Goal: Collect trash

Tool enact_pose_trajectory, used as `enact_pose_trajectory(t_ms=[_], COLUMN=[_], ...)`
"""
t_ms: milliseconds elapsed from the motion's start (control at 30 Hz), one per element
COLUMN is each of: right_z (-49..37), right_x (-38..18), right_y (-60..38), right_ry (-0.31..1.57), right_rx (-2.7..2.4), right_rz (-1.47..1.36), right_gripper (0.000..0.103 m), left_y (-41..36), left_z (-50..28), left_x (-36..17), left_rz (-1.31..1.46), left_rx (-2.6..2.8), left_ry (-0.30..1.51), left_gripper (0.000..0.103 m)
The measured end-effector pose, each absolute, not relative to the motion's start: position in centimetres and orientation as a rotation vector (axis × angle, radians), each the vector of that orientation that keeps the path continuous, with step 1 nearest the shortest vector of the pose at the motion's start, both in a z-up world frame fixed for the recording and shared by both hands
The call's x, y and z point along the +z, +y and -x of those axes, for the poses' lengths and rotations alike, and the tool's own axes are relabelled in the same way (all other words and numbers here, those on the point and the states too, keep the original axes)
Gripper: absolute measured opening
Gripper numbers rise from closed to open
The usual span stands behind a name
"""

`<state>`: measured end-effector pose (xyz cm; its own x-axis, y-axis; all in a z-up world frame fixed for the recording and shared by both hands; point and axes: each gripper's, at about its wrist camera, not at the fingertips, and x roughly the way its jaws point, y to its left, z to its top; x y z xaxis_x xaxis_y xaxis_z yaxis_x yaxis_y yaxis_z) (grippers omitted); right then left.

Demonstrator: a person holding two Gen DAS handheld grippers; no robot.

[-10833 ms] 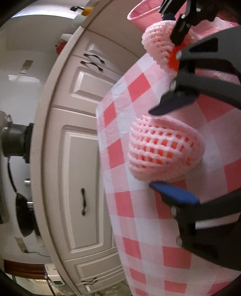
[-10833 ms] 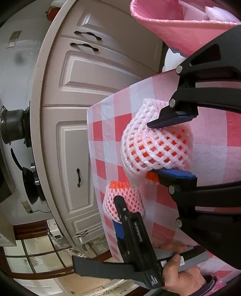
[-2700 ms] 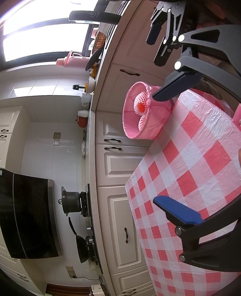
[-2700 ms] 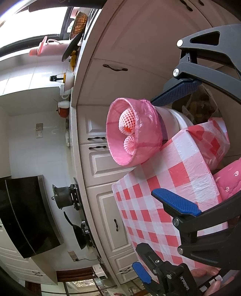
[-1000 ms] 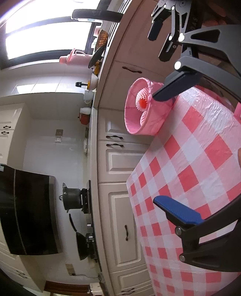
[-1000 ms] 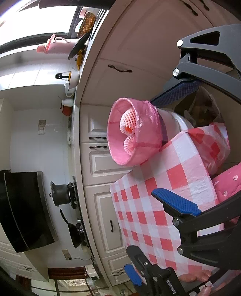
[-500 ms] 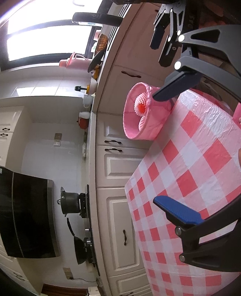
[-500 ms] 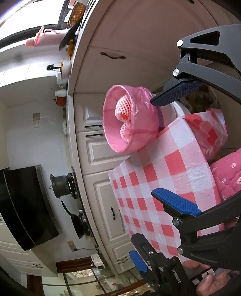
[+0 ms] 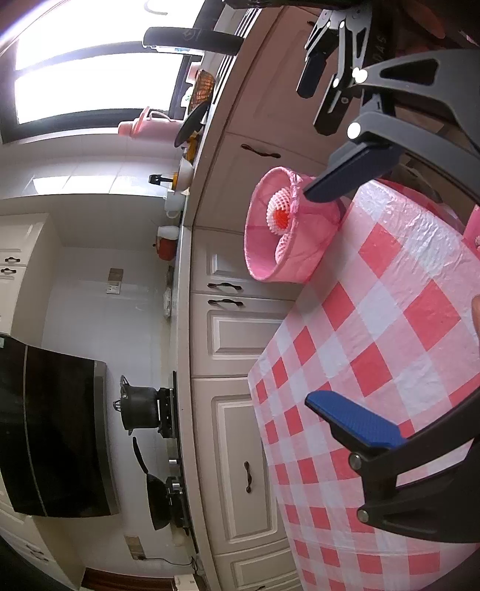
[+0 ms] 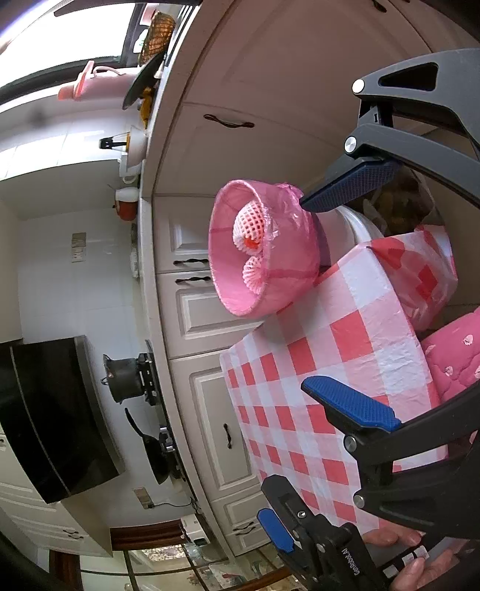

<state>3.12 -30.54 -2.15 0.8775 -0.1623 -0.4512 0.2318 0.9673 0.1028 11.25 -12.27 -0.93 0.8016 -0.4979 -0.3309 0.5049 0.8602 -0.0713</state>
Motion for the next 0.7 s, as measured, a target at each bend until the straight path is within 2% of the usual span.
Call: enact_pose_trajectory(t_ms=[700], right_z=[-1.7], right_x=[-1.5], right_y=[-30.5], right_ry=[0.363], right_rx=[-0.242], right_rz=[-0.122], right_gripper=[0.085], left_y=[-12.4], left_z=[-10.3], left_x=[-0.8], left_rz=[-0.046], left_rx=[-0.507], left_ry=[0.284], left_gripper=[0.098])
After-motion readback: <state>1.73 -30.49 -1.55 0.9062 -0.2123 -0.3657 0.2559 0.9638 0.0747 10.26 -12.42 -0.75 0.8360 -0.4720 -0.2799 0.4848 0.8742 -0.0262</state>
